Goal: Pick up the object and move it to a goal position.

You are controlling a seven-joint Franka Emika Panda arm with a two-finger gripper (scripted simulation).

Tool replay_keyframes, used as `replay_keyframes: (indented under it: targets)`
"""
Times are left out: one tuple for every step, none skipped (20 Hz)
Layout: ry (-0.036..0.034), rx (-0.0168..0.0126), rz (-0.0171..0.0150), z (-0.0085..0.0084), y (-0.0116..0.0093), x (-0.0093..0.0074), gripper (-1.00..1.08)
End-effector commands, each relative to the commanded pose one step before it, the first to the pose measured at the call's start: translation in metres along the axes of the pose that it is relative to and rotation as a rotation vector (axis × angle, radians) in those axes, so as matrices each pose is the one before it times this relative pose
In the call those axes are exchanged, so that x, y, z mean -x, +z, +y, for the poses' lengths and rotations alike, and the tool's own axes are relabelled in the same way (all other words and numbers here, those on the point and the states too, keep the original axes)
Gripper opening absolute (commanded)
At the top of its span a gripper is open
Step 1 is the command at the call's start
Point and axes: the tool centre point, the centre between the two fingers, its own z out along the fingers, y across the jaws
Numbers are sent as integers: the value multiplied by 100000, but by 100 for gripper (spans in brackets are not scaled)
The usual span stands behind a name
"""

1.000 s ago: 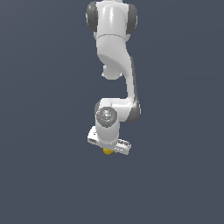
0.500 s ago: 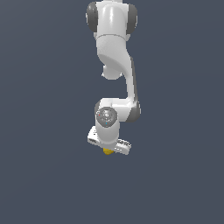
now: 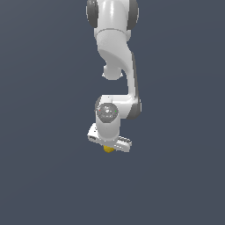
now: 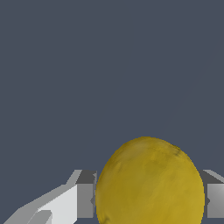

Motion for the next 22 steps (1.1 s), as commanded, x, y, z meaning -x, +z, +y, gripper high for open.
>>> replay_keyframes:
  targets:
    - [-6, -58, 183, 124, -875, 463, -100]
    - [0, 0, 0, 72, -387, 259, -100]
    - [0, 0, 0, 79, -423, 283, -100]
    - [0, 0, 0, 86, -460, 308, -100]
    - [0, 0, 0, 93, -497, 332, -100]
    - [2, -49, 1, 104, -545, 357, -100]
    - [0, 0, 0, 106, -574, 383, -100]
    - [0, 0, 0, 113, -613, 408, -100]
    - [0, 0, 0, 121, -652, 434, -100]
    - [0, 0, 0, 127, -690, 458, -100]
    - [0, 0, 0, 130, -704, 466, -100]
    - [0, 0, 0, 130, -708, 469, -100]
    - [0, 0, 0, 131, -713, 471, -100]
    - [0, 0, 0, 131, -717, 472, -100]
    - [2, -49, 1, 139, -730, 474, -100]
    - [0, 0, 0, 132, -725, 475, -100]
    - [0, 0, 0, 133, -729, 477, -100]
    - [0, 0, 0, 133, -732, 478, -100]
    - [0, 0, 0, 134, -736, 479, -100]
    - [0, 0, 0, 134, -740, 480, -100]
    - [0, 0, 0, 135, -744, 481, -100]
    - [0, 0, 0, 135, -748, 482, -100]
